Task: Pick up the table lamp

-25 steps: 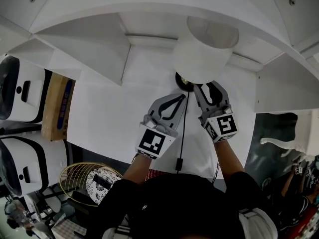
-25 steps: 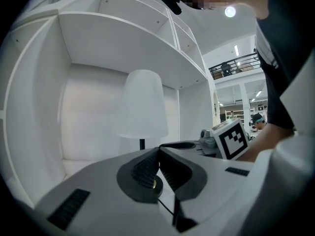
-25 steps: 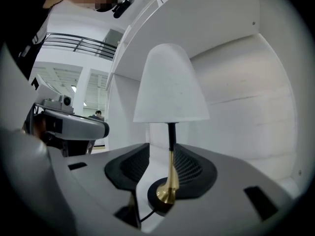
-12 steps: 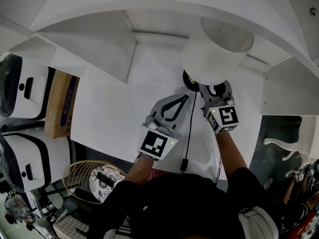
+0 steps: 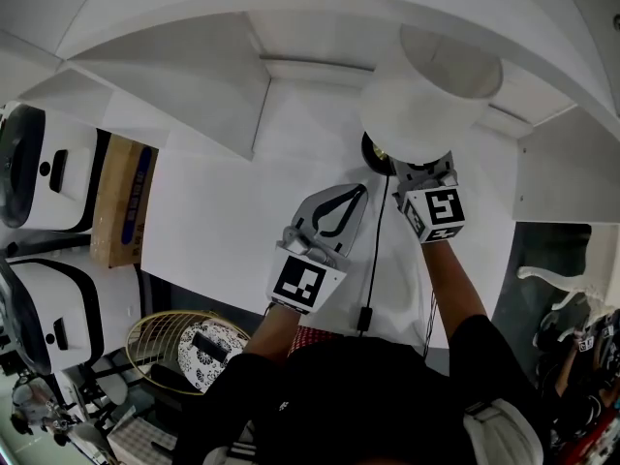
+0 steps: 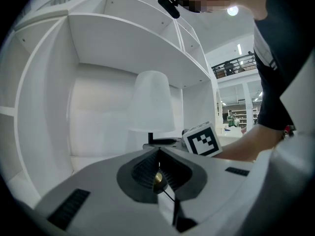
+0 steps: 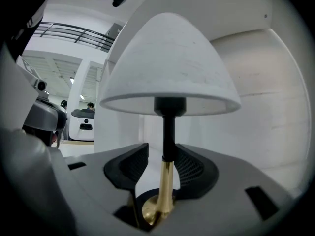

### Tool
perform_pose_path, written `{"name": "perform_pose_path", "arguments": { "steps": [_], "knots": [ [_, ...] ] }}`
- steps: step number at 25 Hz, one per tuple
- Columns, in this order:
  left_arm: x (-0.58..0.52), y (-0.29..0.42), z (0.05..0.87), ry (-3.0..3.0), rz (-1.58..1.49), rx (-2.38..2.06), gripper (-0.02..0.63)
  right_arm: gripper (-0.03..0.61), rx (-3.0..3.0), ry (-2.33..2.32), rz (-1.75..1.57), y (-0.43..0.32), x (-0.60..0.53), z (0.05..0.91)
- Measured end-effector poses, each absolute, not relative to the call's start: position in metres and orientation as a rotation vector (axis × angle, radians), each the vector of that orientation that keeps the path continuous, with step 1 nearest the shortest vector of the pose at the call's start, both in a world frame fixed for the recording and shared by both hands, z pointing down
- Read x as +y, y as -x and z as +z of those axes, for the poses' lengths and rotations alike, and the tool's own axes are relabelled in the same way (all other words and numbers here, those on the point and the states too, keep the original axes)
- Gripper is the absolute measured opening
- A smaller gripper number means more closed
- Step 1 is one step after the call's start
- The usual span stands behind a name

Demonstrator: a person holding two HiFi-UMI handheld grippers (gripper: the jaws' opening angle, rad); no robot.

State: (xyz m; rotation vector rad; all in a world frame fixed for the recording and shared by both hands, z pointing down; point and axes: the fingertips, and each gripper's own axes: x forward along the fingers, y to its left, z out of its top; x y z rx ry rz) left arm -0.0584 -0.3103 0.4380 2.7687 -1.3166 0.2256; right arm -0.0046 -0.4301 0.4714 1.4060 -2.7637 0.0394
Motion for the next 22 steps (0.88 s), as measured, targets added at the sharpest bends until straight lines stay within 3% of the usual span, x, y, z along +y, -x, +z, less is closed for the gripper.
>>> {"name": "perform_pose_path", "arguments": {
  "steps": [11,15,22],
  "knots": [
    [-0.307,0.071,0.444,-2.725,0.232,-1.352,0.012,0.153,-2.737,-1.431,0.07,0.008,-0.447,0.471],
    [-0.309,0.074,0.445,-2.724,0.23,-1.365,0.012,0.086,-2.716,-1.441,0.068,0.004,-0.451,0.472],
    [-0.311,0.068,0.449,-2.744,0.222,-1.35,0.012,0.083,-2.724,-1.436,0.067,0.004,-0.452,0.473]
  ]
}}
